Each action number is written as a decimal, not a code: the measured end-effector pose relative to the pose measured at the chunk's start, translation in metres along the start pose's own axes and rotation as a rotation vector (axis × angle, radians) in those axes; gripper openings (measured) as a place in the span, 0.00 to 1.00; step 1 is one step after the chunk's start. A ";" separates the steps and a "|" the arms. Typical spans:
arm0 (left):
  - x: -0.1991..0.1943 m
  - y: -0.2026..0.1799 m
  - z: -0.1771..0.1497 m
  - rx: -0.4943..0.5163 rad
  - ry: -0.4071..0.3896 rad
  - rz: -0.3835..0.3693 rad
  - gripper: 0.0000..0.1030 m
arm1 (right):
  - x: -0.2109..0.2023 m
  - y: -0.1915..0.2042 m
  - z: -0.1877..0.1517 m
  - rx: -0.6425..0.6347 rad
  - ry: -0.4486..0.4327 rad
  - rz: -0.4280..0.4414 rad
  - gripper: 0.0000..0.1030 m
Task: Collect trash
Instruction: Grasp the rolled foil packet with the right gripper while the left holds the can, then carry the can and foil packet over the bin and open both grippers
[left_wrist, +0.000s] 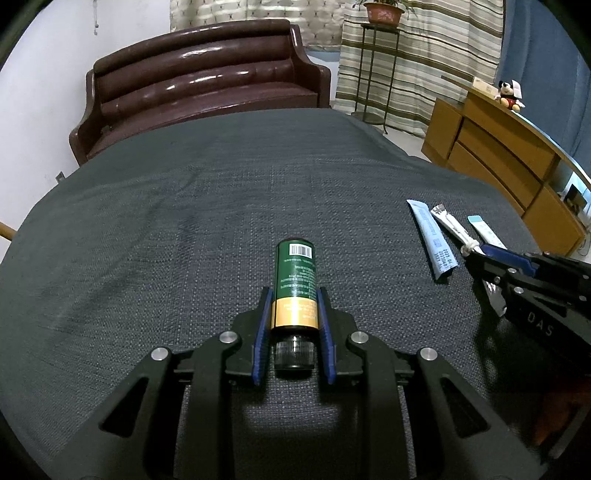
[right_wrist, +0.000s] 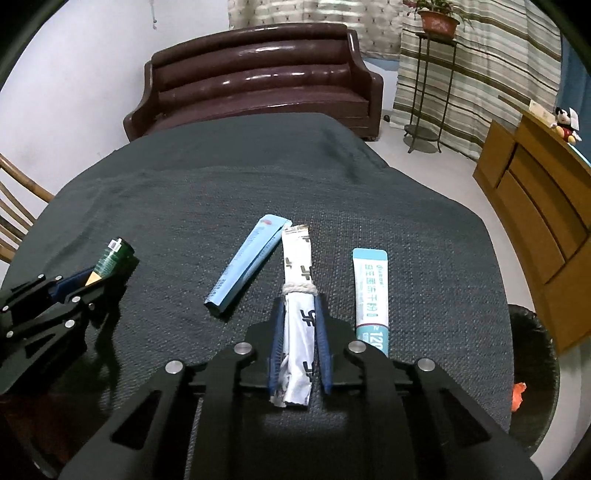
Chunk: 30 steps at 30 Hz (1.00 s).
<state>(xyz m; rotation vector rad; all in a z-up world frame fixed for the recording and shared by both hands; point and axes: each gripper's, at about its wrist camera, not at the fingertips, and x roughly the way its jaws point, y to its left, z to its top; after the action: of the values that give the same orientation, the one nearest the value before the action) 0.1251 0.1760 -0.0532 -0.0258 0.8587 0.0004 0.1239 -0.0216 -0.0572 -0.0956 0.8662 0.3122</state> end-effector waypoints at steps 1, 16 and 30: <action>0.000 0.000 0.000 0.000 -0.001 0.002 0.22 | -0.001 0.000 -0.001 0.003 -0.003 0.002 0.17; -0.019 -0.013 -0.002 0.002 -0.039 0.011 0.22 | -0.033 -0.010 -0.016 0.026 -0.086 0.020 0.16; -0.038 -0.034 -0.013 0.020 -0.063 -0.006 0.22 | -0.058 -0.030 -0.031 0.058 -0.134 0.004 0.16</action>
<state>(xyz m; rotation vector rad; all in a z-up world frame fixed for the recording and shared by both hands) 0.0907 0.1420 -0.0318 -0.0091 0.7956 -0.0130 0.0753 -0.0699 -0.0343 -0.0190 0.7420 0.2937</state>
